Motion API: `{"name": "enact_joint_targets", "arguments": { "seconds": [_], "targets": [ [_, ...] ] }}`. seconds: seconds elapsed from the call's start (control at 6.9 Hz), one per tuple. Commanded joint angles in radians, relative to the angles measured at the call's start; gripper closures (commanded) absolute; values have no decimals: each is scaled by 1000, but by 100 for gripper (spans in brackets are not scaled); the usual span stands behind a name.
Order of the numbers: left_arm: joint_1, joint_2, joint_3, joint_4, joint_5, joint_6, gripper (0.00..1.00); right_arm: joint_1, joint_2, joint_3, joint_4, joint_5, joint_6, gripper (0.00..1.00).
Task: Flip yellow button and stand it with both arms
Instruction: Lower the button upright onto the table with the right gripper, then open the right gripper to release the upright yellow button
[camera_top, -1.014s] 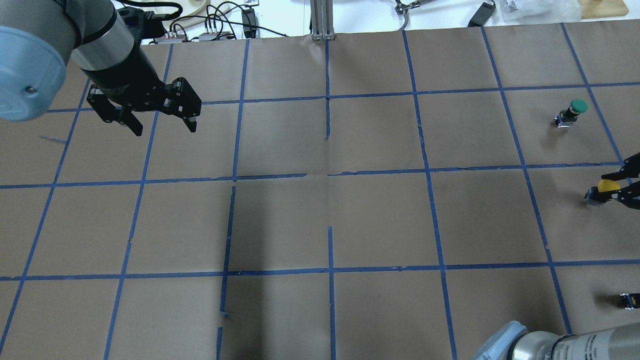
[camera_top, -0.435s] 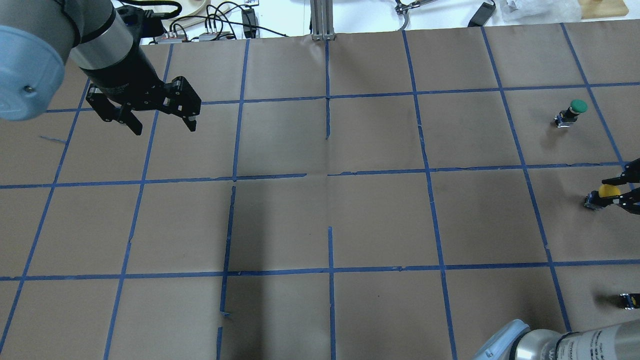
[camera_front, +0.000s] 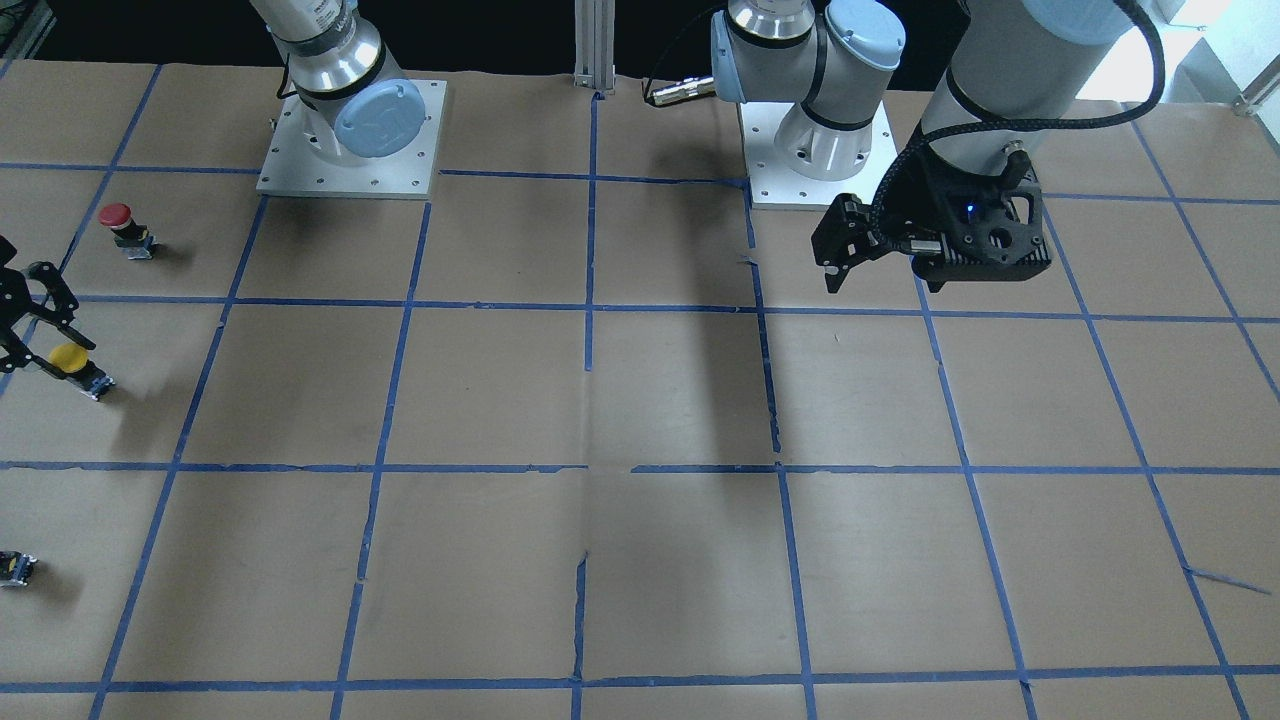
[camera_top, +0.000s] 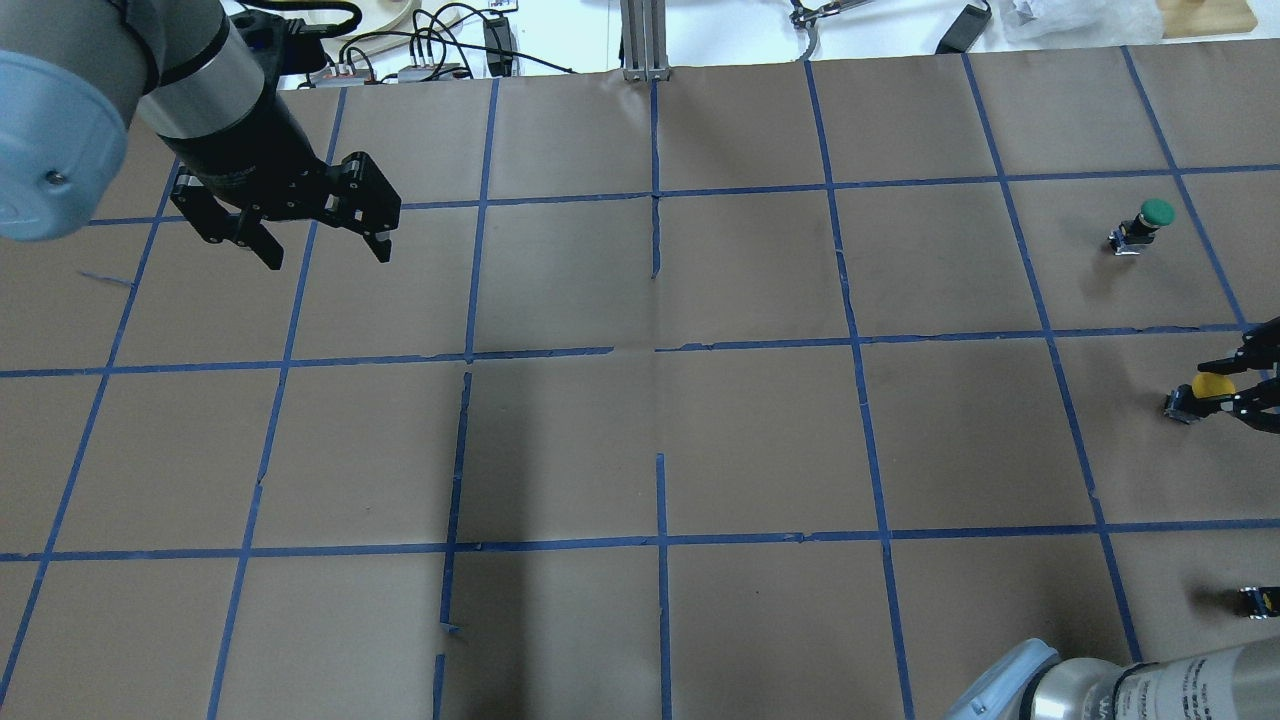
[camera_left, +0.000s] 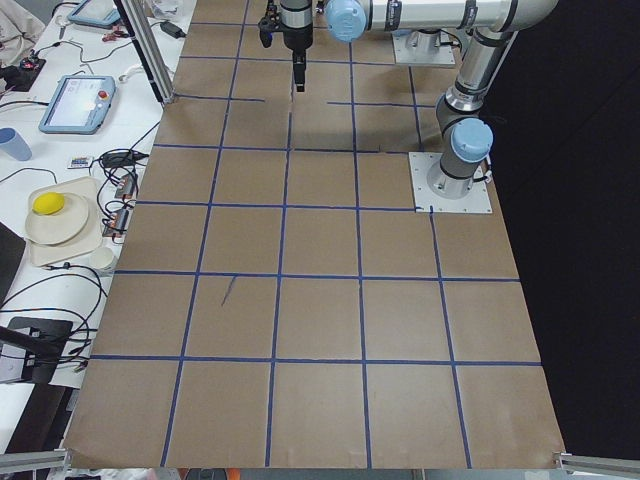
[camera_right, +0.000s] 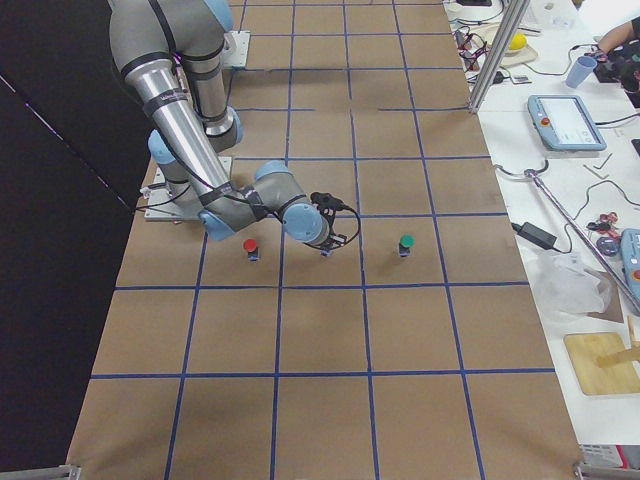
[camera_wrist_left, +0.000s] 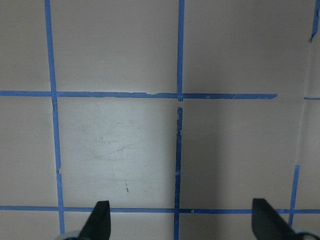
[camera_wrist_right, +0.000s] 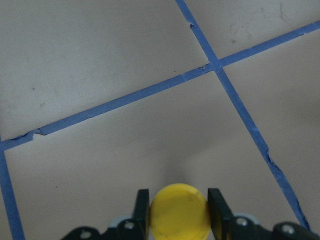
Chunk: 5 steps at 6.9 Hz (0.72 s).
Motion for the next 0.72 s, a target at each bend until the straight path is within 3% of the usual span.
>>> {"name": "enact_joint_targets", "arguments": {
  "seconds": [0.0, 0.29, 0.58],
  "targets": [
    [5, 4, 0, -1, -1, 3, 0, 3, -12, -4, -2, -11, 37, 0],
    [4, 7, 2, 1, -13, 47, 0, 12, -110, -4, 1, -75, 268, 0],
    [10, 7, 29, -9, -39, 79, 0, 96, -294, -1, 49, -150, 658, 0]
  ]
}}
